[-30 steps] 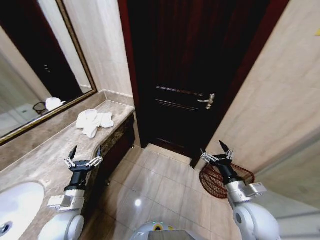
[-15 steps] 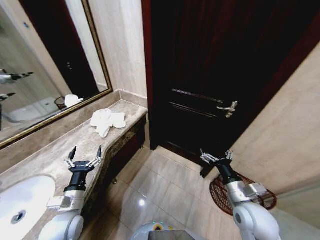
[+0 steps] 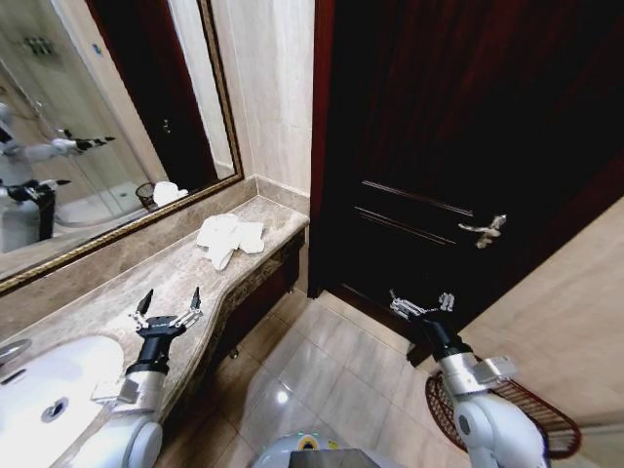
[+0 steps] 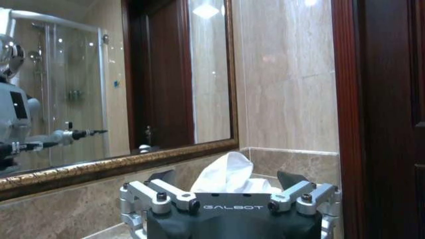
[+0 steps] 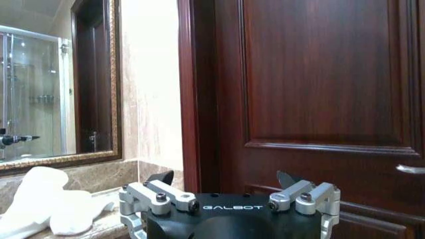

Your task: Discard the used towel into the hamper.

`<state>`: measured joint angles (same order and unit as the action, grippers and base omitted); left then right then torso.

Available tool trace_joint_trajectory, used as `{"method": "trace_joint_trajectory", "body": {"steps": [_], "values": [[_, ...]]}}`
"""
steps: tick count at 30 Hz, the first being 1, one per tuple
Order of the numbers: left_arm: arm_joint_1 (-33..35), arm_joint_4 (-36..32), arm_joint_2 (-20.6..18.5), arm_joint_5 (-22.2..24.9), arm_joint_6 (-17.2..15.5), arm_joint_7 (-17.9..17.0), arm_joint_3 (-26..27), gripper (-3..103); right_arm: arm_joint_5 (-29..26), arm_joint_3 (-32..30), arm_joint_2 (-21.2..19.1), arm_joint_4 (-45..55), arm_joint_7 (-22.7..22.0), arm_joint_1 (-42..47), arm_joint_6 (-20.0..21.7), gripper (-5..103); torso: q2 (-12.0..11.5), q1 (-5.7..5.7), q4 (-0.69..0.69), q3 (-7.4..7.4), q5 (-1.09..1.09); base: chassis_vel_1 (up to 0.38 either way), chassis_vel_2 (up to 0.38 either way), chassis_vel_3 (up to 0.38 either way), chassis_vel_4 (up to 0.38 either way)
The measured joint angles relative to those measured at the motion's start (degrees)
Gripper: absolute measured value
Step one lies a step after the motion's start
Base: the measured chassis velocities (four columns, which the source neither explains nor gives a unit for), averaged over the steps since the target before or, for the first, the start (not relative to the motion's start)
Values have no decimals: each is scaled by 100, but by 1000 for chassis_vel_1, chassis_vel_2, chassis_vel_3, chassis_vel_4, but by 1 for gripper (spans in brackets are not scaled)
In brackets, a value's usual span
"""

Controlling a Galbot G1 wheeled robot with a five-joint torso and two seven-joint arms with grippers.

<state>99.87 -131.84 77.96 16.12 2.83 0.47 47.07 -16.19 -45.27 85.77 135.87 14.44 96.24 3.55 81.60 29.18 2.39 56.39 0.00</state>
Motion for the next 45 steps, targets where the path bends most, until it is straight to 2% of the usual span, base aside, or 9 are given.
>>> {"method": "trace_joint_trajectory", "body": {"steps": [14,28,45], "values": [[-5,59,-7,-1,51,55,25,100,12,8,22,-17,56,-24,2,100,0,0,1,0,-1,-57,94,87,-59],[16,116,-8,147,297,179,6,100,35,22,33,-38,70,-35,11,100,0,0,1,0,0,-87,79,87,-74],[-43,-12,-60,156,59,31,64,100,18,49,95,-129,97,-131,-46,100,0,0,2,0,0,-70,79,77,-74]]}}
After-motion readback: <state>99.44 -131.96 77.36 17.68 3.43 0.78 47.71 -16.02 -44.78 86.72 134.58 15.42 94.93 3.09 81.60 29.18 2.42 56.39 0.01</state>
